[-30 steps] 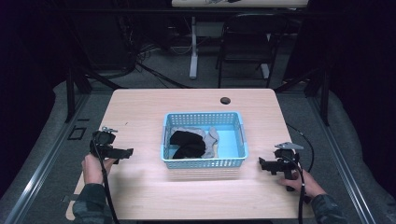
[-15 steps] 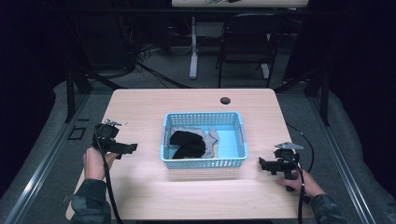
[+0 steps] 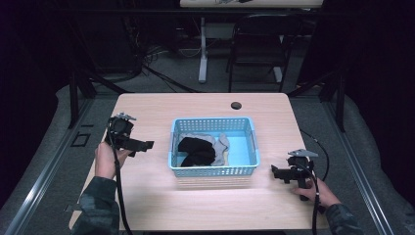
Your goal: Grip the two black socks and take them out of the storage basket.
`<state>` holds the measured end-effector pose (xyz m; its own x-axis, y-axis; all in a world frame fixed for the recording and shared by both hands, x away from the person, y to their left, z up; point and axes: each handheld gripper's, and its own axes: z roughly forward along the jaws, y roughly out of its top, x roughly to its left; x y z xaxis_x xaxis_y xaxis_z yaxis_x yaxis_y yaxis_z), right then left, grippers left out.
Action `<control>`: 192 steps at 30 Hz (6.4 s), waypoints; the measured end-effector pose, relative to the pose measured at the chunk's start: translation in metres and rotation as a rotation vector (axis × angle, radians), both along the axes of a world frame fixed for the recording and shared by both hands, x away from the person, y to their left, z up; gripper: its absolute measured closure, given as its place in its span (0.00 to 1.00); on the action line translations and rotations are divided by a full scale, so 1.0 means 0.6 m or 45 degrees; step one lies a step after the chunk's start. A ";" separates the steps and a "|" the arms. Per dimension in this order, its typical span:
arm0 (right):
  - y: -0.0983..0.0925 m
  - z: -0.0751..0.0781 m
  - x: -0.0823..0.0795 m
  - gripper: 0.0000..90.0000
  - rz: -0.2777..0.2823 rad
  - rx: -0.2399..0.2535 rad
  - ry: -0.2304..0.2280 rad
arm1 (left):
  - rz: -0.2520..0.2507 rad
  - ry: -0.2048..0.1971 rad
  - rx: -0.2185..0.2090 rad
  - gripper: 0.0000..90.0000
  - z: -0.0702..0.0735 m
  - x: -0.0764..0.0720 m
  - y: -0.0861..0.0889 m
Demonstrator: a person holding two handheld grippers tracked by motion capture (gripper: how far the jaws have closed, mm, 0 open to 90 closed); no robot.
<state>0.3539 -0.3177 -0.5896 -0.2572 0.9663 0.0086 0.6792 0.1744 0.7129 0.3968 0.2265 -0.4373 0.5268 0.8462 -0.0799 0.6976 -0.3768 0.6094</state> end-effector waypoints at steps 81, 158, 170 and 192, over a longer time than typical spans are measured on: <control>0.000 0.000 0.000 0.00 -0.002 -0.001 -0.001 | -0.414 0.207 0.150 0.97 -0.045 0.073 -0.208; 0.000 0.000 0.000 0.00 -0.001 0.000 -0.001 | -0.288 -0.109 0.109 0.97 0.206 0.063 -0.119; 0.000 0.000 0.000 0.00 0.001 0.000 0.001 | -0.187 -0.106 0.089 0.97 0.206 0.054 -0.049; 0.000 0.000 0.000 0.00 -0.003 -0.002 -0.001 | 0.002 -0.070 0.091 0.97 0.163 0.056 0.037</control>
